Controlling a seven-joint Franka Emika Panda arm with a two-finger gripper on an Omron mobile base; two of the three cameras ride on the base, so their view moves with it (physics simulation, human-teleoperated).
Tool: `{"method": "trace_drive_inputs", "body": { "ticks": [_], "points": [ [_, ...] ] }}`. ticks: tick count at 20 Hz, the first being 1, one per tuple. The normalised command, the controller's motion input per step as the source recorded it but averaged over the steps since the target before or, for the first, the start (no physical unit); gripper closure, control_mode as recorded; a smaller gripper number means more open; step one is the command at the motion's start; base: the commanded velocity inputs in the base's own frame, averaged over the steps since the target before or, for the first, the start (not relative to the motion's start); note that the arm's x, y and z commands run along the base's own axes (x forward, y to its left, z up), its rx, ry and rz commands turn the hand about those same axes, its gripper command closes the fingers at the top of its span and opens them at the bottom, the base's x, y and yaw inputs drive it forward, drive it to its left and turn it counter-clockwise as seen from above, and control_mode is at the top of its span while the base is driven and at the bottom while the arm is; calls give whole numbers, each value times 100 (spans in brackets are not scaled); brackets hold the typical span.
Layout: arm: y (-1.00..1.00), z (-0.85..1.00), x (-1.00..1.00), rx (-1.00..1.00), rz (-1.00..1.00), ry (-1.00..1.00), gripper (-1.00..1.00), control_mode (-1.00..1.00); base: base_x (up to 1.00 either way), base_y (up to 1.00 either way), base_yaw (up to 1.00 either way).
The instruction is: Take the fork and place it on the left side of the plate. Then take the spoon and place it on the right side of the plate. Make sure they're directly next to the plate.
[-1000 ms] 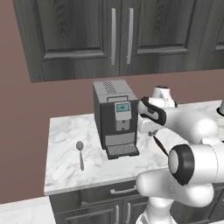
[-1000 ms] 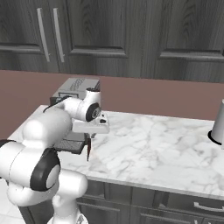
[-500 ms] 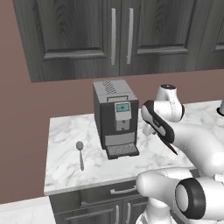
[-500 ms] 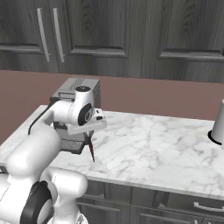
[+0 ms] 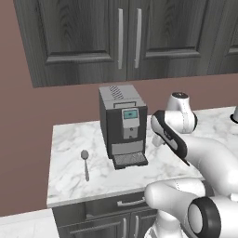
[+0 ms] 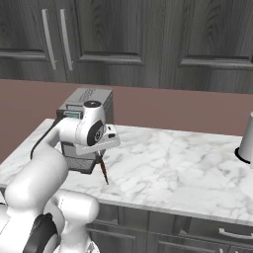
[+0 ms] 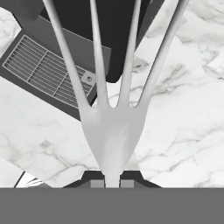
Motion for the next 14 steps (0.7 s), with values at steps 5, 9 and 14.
{"method": "trace_drive_inputs", "body": {
  "ticks": [5, 9, 14],
  "points": [
    [0, 0, 0, 0, 0, 0, 100, -100, 0, 0, 0],
    [0, 0, 0, 0, 0, 0, 100, -100, 0, 0, 0],
    [0, 0, 0, 0, 0, 0, 100, 100, 0, 0, 0]
  ]
}}
